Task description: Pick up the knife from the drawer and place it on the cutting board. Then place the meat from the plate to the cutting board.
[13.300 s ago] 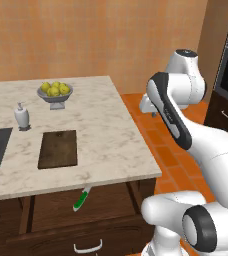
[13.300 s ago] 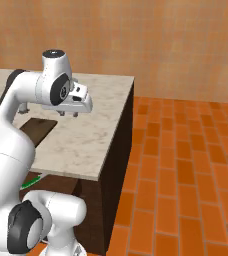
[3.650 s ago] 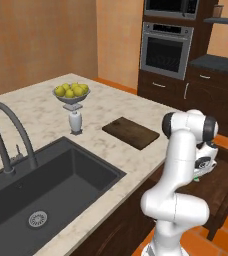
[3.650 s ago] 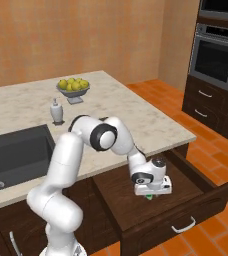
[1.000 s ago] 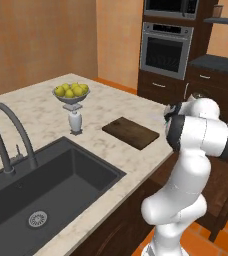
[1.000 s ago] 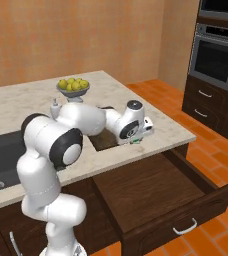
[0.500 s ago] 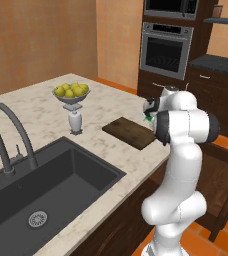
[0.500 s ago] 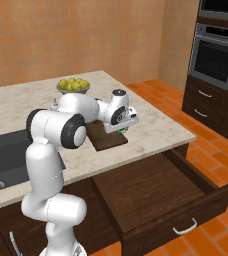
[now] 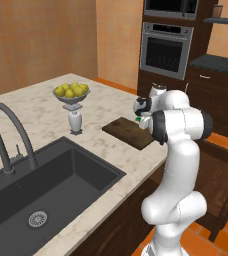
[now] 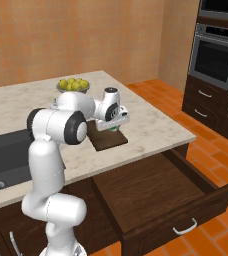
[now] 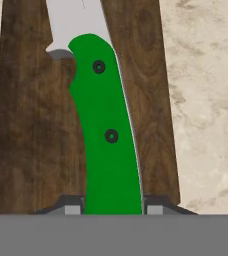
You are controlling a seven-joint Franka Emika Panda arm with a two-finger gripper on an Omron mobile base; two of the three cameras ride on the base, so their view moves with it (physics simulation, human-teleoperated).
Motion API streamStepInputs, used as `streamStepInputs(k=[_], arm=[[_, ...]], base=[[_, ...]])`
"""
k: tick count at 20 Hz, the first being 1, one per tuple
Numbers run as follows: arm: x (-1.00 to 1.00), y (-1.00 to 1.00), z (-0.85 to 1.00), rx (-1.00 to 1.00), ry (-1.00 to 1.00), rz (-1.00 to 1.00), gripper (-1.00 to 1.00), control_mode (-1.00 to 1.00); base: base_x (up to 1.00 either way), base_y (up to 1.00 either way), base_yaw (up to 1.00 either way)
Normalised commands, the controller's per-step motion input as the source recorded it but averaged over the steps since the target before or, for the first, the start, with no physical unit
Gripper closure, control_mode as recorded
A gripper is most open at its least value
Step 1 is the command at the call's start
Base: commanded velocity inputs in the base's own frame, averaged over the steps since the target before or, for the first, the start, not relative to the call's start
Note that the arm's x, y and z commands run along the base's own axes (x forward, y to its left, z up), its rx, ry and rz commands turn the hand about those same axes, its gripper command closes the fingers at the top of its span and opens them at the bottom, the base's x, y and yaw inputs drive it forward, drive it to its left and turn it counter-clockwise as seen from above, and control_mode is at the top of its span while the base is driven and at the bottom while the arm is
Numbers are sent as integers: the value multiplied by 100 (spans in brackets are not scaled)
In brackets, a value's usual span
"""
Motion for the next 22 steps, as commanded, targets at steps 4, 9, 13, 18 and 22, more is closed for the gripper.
streamStepInputs(k=[4,9,13,18,22], arm=[[29,19,-19,0,4,0,100,-100],[40,0,-31,0,4,0,100,-100],[7,0,-18,0,1,0,100,-100],[0,0,-11,0,0,2,-100,-100],[0,0,-6,0,0,4,-100,-100]], base=[[0,0,0],[0,0,0],[0,0,0],[0,0,0],[0,0,0]])
